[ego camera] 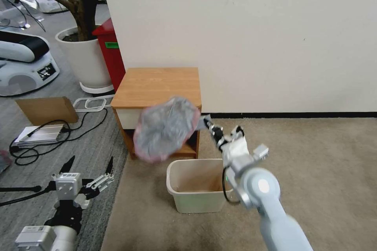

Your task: Pick up the garbage bag from the table and place it over the trash can.

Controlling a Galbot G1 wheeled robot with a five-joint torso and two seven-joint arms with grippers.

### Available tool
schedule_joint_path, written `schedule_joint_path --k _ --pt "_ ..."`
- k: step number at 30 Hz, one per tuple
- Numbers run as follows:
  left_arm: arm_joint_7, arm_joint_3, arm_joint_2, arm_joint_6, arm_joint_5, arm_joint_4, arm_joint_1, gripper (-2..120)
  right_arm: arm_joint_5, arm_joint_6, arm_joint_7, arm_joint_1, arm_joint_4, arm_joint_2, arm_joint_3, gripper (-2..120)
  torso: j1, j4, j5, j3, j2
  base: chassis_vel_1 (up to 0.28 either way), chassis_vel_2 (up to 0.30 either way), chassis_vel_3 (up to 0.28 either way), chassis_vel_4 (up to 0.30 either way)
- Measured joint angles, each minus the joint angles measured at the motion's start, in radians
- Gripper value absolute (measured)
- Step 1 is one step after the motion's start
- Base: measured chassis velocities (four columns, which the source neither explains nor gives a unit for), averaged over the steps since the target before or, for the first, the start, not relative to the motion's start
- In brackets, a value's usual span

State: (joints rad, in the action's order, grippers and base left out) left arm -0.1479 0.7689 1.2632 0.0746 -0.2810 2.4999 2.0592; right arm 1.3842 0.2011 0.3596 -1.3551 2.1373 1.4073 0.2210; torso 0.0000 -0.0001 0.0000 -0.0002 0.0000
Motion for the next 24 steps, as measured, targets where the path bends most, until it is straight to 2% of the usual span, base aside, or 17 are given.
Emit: schedule_joint_path --k 2,10,20,24 --pt "0.001 -0.003 0.001 0.002 0.000 0.000 -0.001 100 -0.045 0.007 0.001 -0.062 0.033 -0.016 -0.008 0 0.000 0.0000 0.0000 0.000 0.000 0.000 0.000 0.000 0.000" --pt "0.001 -0.002 0.001 0.002 0.000 0.000 -0.002 100 -0.108 0.056 -0.001 -0.118 0.049 -0.071 0.000 0 0.000 0.0002 0.0001 0.000 0.000 0.000 0.000 0.000 0.000" --pt "0.001 -0.015 0.004 -0.002 0.000 0.000 -0.007 100 -0.225 0.061 -0.004 -0.200 0.050 -0.091 0.033 0 0.000 0.0001 0.0000 0.000 0.000 0.000 0.000 0.000 0.000" --pt "0.001 -0.020 0.006 -0.001 0.000 0.000 -0.009 100 -0.245 0.071 0.002 -0.213 0.047 -0.089 0.045 14 0.000 0.0001 0.0001 0.000 0.000 0.000 0.000 0.000 0.000"
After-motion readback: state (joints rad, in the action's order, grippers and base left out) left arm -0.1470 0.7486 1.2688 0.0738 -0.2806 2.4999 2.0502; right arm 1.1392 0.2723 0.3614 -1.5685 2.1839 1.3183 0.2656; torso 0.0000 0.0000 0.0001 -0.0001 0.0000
